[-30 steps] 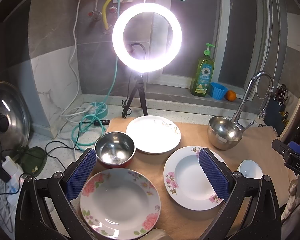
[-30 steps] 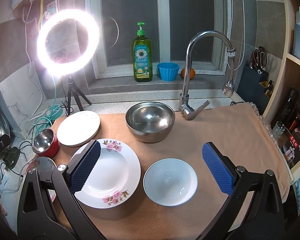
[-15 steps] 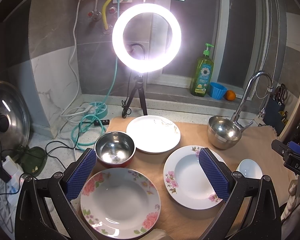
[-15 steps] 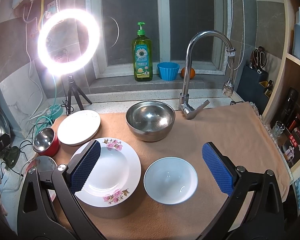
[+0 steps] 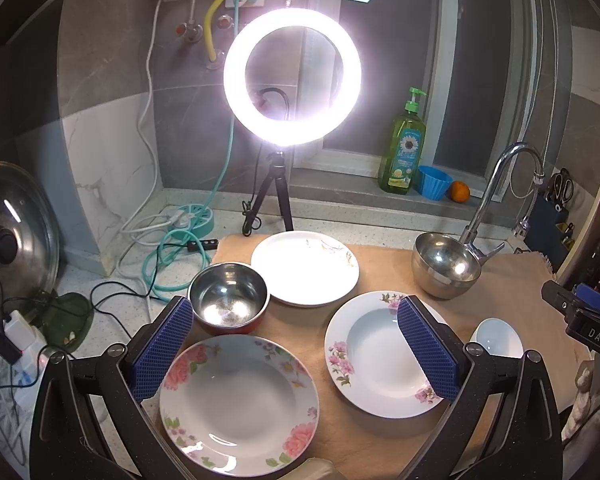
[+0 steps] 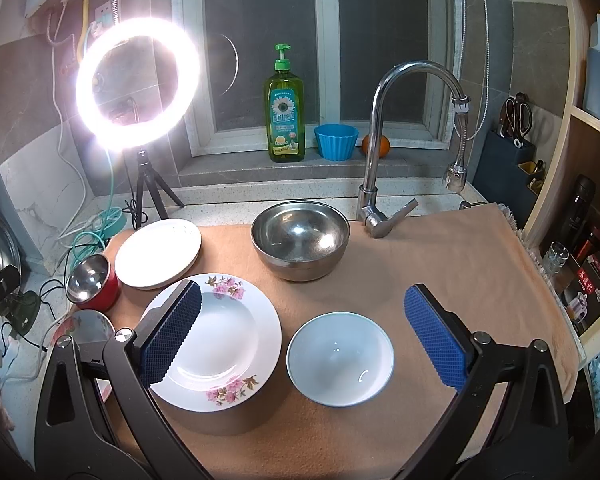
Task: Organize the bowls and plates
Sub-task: 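Lower both tools toward the rim of the pink-blossom deep plate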
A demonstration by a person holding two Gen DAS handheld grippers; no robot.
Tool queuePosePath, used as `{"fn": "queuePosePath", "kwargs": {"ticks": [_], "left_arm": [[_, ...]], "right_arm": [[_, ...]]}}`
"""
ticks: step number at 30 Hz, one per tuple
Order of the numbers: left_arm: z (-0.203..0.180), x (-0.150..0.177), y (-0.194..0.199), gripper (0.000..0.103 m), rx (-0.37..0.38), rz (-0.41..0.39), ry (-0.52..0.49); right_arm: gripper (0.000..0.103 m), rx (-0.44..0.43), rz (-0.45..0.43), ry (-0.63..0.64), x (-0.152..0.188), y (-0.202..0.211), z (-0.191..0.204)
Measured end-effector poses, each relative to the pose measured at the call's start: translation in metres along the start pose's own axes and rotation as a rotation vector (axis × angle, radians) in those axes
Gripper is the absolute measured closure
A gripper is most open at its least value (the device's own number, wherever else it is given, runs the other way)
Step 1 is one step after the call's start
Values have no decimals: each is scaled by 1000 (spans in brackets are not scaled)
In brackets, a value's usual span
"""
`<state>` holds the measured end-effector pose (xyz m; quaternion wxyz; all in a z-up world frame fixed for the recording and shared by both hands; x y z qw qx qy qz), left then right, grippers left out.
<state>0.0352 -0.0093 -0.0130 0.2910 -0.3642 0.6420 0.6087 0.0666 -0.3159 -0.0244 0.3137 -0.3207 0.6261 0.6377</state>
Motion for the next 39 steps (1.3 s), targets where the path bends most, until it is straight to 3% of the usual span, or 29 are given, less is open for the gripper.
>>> {"fn": "queuePosePath", "kwargs": {"ticks": [9,14,20,24,26,28,30,31,34,36,39], "left_arm": [[-6,5,-3,1,17,38,8],[-5,12,-12,1,45,82,5],[-7,18,-24,13,78,130,0],[-4,26,-34,20,105,181,19],[-3,30,-38,25,115,199,21],[-2,32,-43,30,130,223,22],[-2,33,-47,32,143,237,20],[-2,33,-50,39,154,250,17],[-3,33,-59,45,190,284,5],[-5,32,-66,47,223,312,-2],[-9,33,-81,59,279,365,-9]], "right_arm": [[0,-24,21,-10,6,-4,-3],[0,-82,50,-13,16,-7,-6],[1,-147,109,-13,27,-15,-5],[11,-193,172,-17,38,-25,-3],[20,-219,207,-28,45,-29,-4],[36,-245,252,-45,54,-33,-5],[43,-273,297,-69,64,-37,-6],[47,-289,320,-84,69,-39,-6],[56,-323,366,-114,80,-44,-6],[56,-330,384,-129,86,-46,-5],[63,-341,409,-155,91,-48,-4]]}}
Point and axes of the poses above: each gripper's, at about its wrist camera, not at the fingertips, and y roughly against the way its jaws point, z to its left, x to its underside, the point moved 3 cm from there along -y, roughly the way its jaws point
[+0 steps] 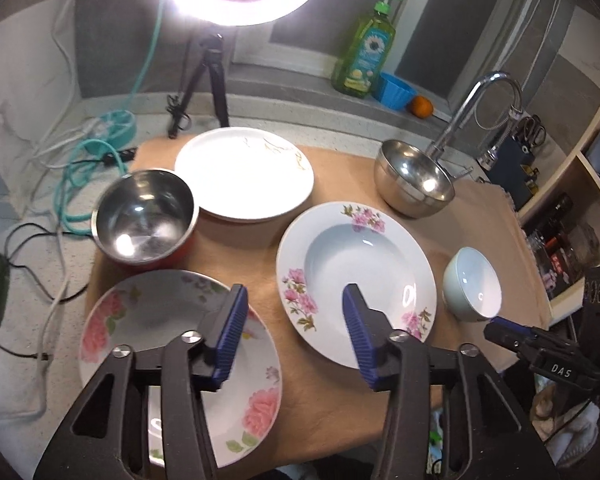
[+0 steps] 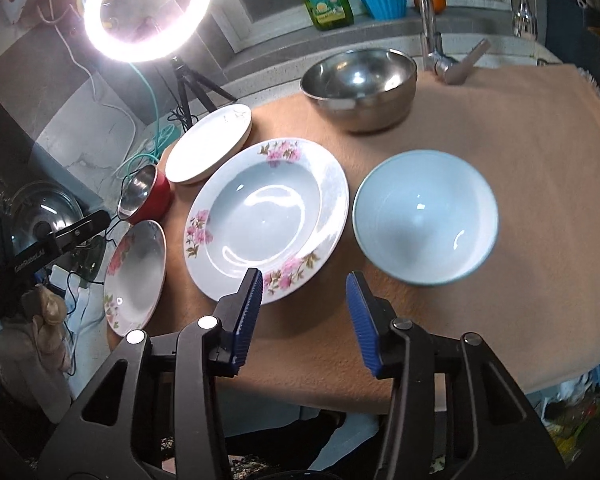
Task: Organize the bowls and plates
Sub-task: 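Lower both tools toward the rim of the pink-blossom deep plate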
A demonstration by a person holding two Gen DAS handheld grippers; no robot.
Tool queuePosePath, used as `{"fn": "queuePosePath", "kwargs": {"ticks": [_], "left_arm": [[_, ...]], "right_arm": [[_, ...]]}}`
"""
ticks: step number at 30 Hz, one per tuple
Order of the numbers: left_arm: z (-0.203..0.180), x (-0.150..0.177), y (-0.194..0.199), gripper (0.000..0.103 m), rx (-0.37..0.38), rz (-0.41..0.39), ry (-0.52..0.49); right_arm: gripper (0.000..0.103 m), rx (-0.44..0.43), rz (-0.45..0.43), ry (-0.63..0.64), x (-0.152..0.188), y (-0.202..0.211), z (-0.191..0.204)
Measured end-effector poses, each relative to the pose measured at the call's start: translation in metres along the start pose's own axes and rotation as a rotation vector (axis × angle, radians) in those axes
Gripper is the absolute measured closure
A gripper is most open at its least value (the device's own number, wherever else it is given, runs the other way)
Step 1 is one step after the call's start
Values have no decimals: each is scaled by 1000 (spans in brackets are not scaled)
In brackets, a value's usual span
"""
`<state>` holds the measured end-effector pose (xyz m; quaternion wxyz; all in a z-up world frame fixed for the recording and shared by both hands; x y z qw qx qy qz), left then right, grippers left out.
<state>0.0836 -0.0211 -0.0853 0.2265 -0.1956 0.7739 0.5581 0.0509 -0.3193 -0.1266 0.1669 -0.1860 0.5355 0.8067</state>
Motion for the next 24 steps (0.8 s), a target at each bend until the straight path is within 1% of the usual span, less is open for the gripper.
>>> {"fn": "queuePosePath", "kwargs": {"ticks": [1,4,7,10,13,15,17,24], "left_arm": [[0,-2,-5,61,14,17,-7],[2,-6,-18,62,41,58,-18],[8,-12,-35,69,73,113,-6],[13,-17,-49,71,86,155,-2],[16,-21,-61,72,111,199,4],[19,-25,-70,74,108,222,5],[21,-27,-78,75,121,249,18],[26,-35,-97,76,132,294,40]], "right_arm": [[66,-4,6,-10,1,-2,-1],[71,-19,22,-49,4,-7,-4],[74,-43,42,-102,6,-17,-10],[79,-50,49,-131,6,-24,-12],[79,-57,53,-161,6,-33,-14],[79,-62,56,-182,6,-37,-16],[79,-68,59,-201,5,-41,-18],[79,-74,76,-242,1,-58,-23]]}}
Point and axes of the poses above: each gripper's, at about its wrist camera, not at the fingertips, and y roughly against the way its jaws point, z to its left, x to its underside, the point moved 3 cm from there along -y, roughly the way its jaws point
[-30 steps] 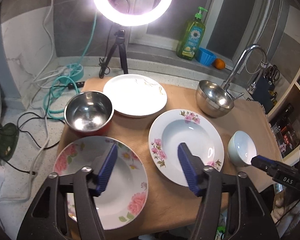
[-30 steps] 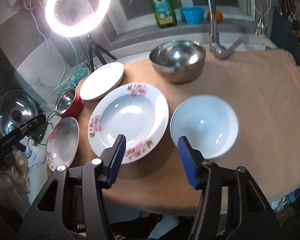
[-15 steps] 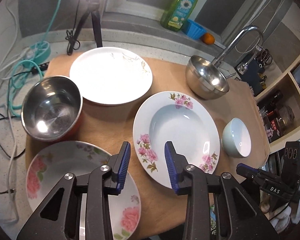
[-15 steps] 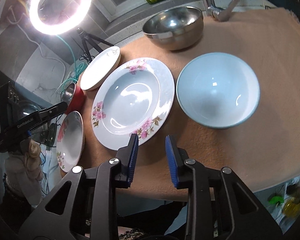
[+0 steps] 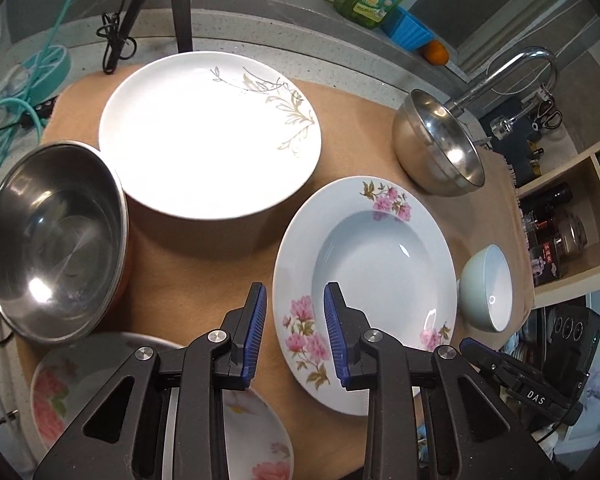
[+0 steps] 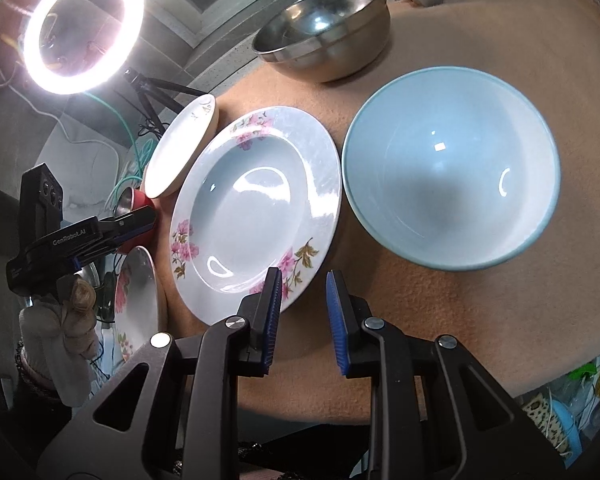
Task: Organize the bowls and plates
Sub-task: 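Lower both tools toward the rim of the pink-blossom deep plate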
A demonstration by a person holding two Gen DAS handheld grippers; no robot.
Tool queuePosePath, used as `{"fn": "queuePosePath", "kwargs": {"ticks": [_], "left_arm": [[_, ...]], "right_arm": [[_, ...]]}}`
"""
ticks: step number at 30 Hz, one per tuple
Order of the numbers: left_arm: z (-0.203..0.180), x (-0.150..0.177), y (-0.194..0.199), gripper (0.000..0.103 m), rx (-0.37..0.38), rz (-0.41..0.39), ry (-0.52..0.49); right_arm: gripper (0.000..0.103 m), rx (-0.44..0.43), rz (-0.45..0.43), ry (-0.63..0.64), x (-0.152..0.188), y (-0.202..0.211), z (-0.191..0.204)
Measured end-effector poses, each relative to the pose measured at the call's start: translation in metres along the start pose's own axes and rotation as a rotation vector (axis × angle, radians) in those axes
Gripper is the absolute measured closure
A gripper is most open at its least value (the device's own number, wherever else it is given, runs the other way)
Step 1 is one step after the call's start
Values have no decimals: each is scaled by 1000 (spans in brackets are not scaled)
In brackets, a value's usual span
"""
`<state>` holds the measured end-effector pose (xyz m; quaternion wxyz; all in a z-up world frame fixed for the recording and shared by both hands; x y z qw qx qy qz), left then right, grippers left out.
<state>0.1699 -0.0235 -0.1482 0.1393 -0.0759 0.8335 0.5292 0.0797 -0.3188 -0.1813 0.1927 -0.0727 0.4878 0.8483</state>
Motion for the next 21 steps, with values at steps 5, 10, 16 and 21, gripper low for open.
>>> {"fn": "queuePosePath", "kwargs": {"ticks": [5,10,16,21], "left_arm": [[10,-6,-8,82,17,21,32],[14,-10,-14,82,33,41,50],[15,-12,-22,86,36,61,45],[16,-12,-27,88,41,75,47]], "right_arm": [[82,1,16,-5,-2,-6,-2],[85,-5,28,-19,-4,-11,-5],[85,-18,40,-42,-5,-16,-11],[85,-20,41,-43,-6,-18,-11]]}}
Point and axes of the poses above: each gripper's, at about its wrist camera, not at the fingertips, and y roughly against the way its jaws point, z to its left, x to its underside, the point moved 3 cm from there along -y, roughly the way its jaws point
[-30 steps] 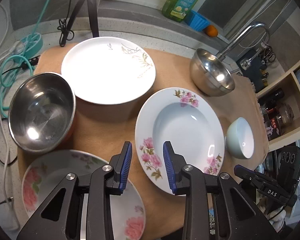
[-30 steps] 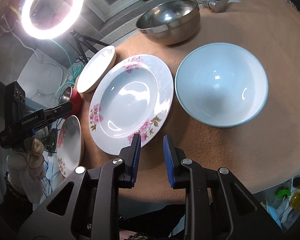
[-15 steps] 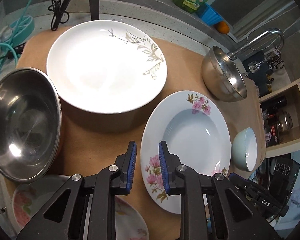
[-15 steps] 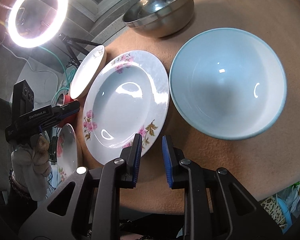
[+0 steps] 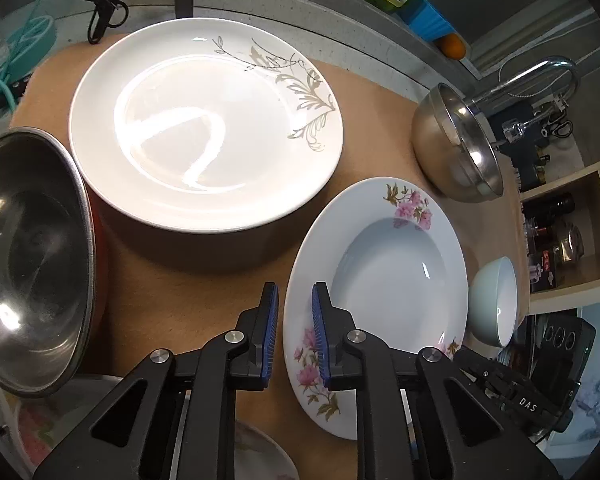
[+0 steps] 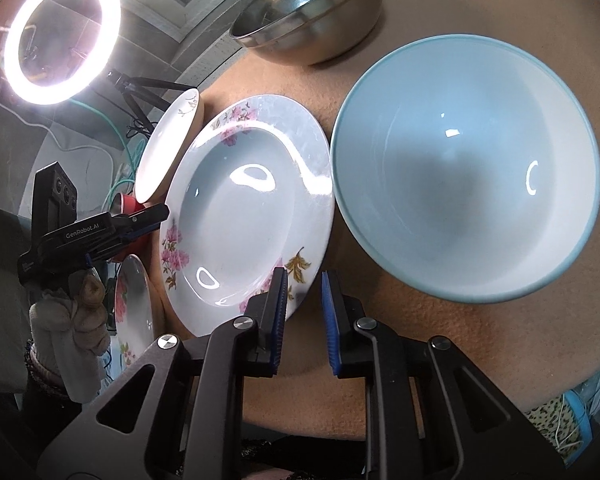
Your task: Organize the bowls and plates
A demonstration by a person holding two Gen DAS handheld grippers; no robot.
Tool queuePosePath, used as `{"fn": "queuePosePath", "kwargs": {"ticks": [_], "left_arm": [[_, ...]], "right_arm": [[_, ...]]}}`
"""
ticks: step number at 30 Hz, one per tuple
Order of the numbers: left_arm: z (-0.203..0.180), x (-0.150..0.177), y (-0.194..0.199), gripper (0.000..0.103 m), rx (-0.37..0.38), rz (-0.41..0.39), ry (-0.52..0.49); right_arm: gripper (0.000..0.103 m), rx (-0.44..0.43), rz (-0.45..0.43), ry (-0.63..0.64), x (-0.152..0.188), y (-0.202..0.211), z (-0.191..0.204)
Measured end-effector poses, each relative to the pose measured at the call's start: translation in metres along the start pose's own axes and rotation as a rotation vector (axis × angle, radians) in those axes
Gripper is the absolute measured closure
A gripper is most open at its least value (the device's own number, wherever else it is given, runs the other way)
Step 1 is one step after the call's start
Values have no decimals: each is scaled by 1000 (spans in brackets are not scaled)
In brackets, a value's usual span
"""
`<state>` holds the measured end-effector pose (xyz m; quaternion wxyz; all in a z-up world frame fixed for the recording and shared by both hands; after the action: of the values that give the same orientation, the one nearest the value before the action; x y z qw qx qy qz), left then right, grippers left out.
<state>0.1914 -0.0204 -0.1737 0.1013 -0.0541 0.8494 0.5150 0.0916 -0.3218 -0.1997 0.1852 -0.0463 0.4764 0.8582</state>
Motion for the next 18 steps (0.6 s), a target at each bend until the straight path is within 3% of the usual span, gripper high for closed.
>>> {"fn": "queuePosePath", "kwargs": {"ticks": [18], "left_arm": [[-1,-6,-2,89,13,10,-24]], "right_arm": [[88,10,-9,-8,-2,1,-3]]}}
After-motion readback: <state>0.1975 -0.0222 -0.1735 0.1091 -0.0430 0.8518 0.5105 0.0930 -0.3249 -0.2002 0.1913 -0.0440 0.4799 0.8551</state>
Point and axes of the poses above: each gripper's, at about its wrist camera, not at the fingertips, and y roughly against the way its jaws point, z to its left, x to its underside, the point moved 3 cm from there along -y, roughly the way its jaws point
